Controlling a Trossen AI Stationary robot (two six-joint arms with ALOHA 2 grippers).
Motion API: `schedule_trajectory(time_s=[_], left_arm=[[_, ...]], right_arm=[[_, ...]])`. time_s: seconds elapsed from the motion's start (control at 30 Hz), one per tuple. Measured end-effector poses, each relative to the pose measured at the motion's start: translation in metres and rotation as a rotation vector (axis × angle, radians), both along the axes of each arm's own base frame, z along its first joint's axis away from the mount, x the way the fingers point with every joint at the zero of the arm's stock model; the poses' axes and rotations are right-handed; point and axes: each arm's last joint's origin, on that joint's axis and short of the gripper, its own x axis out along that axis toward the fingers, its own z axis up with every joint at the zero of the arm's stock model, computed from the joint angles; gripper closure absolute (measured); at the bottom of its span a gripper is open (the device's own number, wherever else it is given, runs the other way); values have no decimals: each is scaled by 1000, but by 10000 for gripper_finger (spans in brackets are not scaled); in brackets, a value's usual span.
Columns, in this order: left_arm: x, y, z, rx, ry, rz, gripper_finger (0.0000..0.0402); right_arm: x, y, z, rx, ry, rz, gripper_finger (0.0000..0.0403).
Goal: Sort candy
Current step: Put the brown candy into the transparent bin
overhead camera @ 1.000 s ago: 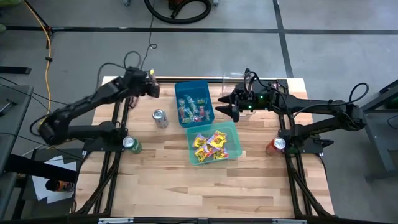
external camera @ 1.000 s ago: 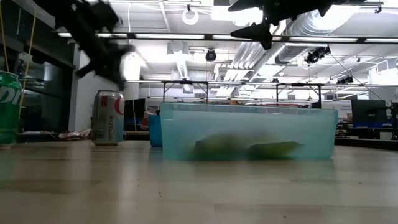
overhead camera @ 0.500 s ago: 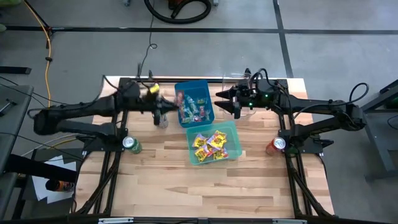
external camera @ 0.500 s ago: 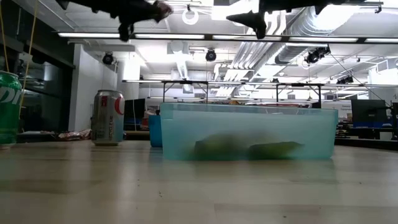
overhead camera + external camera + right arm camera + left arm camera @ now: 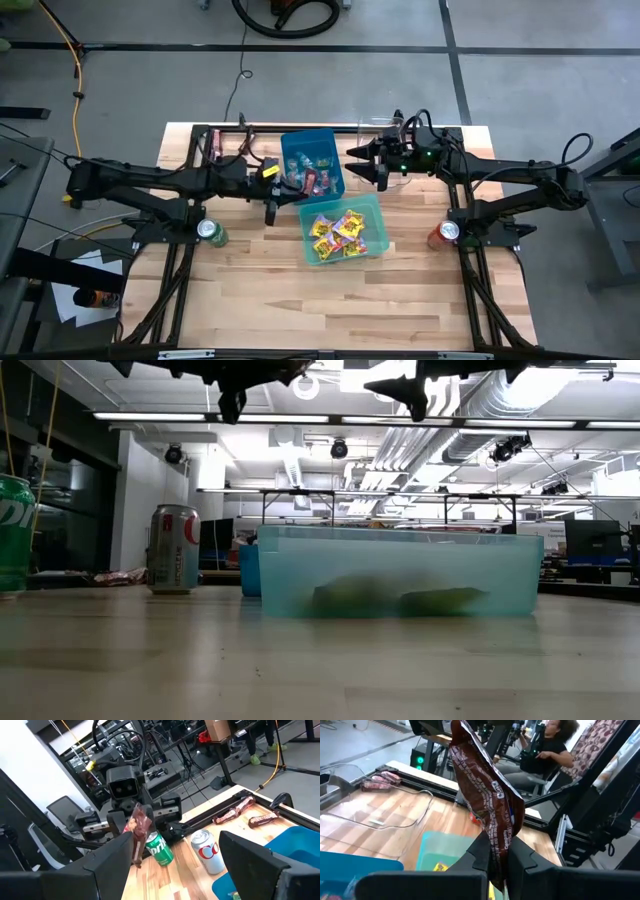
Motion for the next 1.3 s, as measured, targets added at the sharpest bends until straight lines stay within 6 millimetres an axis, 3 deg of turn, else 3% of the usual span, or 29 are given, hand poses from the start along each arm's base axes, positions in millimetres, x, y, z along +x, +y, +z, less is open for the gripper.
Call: schedule_trajectory(time_s=[0.37,0.53,0.83,1.07,1.2,1.3], left_arm=[[0,4,3,36,-29,14,390],[3,5,6,89,-77,11,390],[10,7,3,89,-97,-3,390],[12,7,1,89,-93,-2,390],[12,7,1,88,-92,-2,390],[12,7,1,88,-92,-2,389]], right_arm=[[4,4,-1,52,-8,54,112],[26,12,-16,60,23,106,112],[81,17,-6,-2,-8,173,112],[92,17,5,-31,-8,209,113],[91,18,4,-36,15,210,140],[90,18,3,-35,30,209,193]])
